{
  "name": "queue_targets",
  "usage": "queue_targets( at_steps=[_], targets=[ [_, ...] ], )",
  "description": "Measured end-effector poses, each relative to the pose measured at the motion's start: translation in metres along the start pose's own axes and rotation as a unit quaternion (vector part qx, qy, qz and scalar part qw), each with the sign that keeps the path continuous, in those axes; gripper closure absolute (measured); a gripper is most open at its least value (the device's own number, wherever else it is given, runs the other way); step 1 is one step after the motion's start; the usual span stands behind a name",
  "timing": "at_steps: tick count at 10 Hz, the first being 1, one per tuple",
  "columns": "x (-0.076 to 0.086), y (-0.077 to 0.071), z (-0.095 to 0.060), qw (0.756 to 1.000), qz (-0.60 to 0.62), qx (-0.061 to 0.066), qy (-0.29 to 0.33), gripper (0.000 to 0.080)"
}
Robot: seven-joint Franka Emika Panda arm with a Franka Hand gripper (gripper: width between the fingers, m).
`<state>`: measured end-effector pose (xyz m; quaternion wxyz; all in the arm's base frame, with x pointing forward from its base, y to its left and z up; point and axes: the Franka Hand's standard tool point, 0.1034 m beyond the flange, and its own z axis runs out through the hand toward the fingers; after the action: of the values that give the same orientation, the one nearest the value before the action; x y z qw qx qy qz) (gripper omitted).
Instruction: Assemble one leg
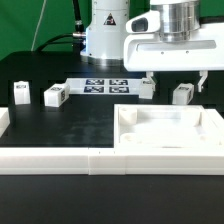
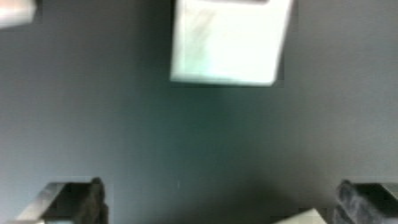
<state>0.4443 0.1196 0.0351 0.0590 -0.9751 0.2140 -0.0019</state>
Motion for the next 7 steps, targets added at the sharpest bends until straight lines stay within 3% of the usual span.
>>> queue_targets(
  at_steps=[2,4,7],
  targets=[
    [-0.006,-0.004,0.002,0.997,0.077,0.005,-0.003,0.0151],
    [-0.007,-0.005,0.002,0.997,0.08,0.005,-0.005,0.0151],
    [-0.007,0.005,0.003,0.997,0.055,-0.007,-0.061,0.0151]
  ],
)
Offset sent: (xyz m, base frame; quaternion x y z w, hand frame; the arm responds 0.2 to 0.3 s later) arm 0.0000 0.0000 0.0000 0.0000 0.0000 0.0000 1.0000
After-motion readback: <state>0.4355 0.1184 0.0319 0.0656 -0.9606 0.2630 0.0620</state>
